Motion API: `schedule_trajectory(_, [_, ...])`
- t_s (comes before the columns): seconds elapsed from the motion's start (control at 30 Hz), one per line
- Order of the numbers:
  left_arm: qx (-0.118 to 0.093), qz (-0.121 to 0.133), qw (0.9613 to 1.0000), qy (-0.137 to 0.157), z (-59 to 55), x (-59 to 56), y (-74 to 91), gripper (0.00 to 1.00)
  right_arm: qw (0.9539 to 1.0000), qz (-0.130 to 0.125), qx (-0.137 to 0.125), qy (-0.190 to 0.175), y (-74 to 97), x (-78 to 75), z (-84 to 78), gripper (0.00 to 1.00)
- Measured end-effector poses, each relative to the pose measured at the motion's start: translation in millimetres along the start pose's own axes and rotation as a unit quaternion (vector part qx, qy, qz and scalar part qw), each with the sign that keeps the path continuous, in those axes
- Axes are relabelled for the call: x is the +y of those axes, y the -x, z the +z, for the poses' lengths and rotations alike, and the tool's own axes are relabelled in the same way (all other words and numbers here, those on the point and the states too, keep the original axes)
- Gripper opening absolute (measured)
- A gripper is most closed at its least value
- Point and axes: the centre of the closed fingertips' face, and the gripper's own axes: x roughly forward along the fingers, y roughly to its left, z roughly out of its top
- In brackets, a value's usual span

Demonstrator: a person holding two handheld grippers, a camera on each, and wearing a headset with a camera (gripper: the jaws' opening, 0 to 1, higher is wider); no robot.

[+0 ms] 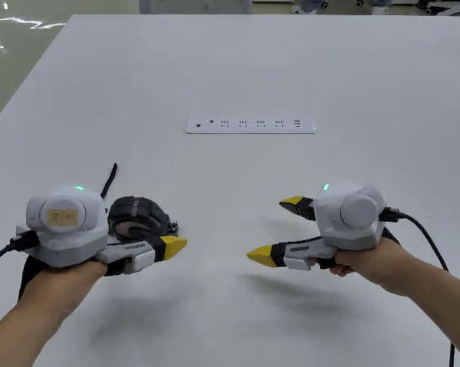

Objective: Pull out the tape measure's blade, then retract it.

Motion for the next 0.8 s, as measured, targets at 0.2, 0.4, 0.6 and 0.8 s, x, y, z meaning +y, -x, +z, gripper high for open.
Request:
schedule_trajectory(0.2, [-0.001, -0.017, 0.9997, -0.02, -5.8, -5.1, 3.9, 0.96, 0.9997, -0.014, -0.006, -0.017, 13.2, -2.9, -10.2, 0.79])
schedule_trajectory(0.4, [-0.004, -0.036, 0.9987, -0.037, -10.2, -9.7, 9.1, 0.99, 0.999, -0.032, -0.017, -0.028, 26.9, -6.9, -14.8, 0.82])
schedule_trajectory(0.6, [-0.018, -0.057, 0.9968, -0.053, -11.8, -14.9, 17.5, 1.0, 0.998, -0.041, -0.029, -0.038, 38.5, -5.1, -20.9, 0.87])
schedule_trajectory(0.8, [-0.024, -0.054, 0.9969, -0.052, -15.8, -10.6, 24.5, 1.0, 0.9974, -0.047, -0.036, -0.041, 47.5, 0.2, -23.5, 0.92])
